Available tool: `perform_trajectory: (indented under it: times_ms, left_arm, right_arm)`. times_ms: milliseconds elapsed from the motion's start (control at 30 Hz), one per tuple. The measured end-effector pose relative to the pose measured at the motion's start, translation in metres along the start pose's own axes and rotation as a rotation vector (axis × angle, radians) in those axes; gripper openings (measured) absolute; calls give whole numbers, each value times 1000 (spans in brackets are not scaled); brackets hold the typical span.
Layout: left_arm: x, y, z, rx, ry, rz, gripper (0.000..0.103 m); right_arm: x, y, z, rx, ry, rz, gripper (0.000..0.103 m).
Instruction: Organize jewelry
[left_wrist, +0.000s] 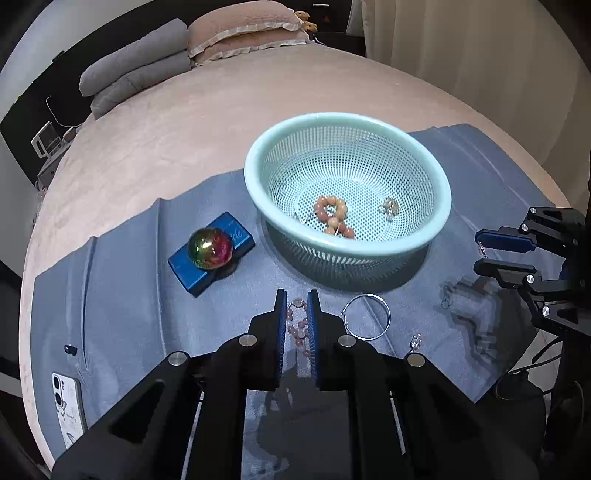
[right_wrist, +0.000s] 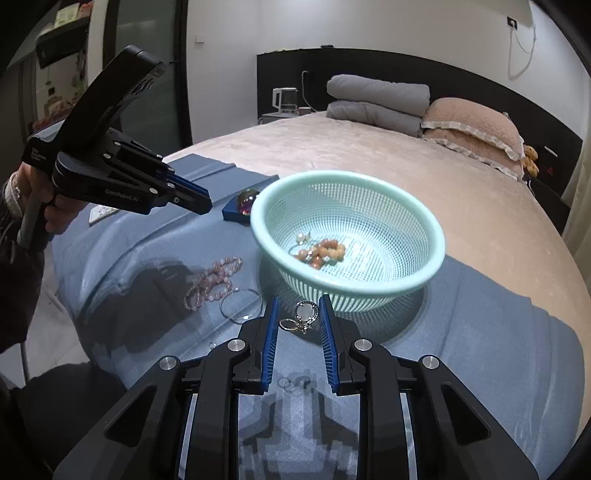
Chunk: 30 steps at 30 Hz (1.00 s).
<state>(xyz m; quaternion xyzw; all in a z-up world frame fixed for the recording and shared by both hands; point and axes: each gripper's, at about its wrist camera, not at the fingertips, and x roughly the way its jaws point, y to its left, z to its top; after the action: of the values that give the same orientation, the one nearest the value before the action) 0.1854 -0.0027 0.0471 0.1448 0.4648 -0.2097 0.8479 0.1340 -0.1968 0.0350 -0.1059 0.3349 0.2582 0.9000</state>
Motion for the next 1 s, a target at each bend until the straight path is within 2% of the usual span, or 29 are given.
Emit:
perform_trajectory:
  times_ms: [333,433,533,567,700,800,900,967,1000]
  left_arm:
    - [54,-13,-36,4,113,-44,12]
    - [59,-12,-39,-6,102,-61,13]
    - [59,-7,-41,-18,84,-77,18]
    - [58,-6,-42,-21,73,-87,23]
    - [57,-3,-47,-28,51,-94,60]
    - [63,-3,-50,-36,69,-101,66]
    - [72,-4,-51,-34,64,-65,76]
    - [75,-5,-51,-32,65,-59,75]
    - [75,-6,-51,-28,70,-72,64]
  right_arm:
    - [32,2,-41,45,105,13,21]
    - [35,-2,-46,64,111,13,21]
    - [36,-3,-48,79,117,19,22]
    - [36,-3,-49,79,116,17,22]
    - [37,-3,-52,90,113,23,33]
    - [39,-1,-53,87,112,23,40]
    - [41,1,-54,77,118,8,41]
    - [41,2,-56,79,112,4,40]
    - [40,3,-57,72,110,7,26]
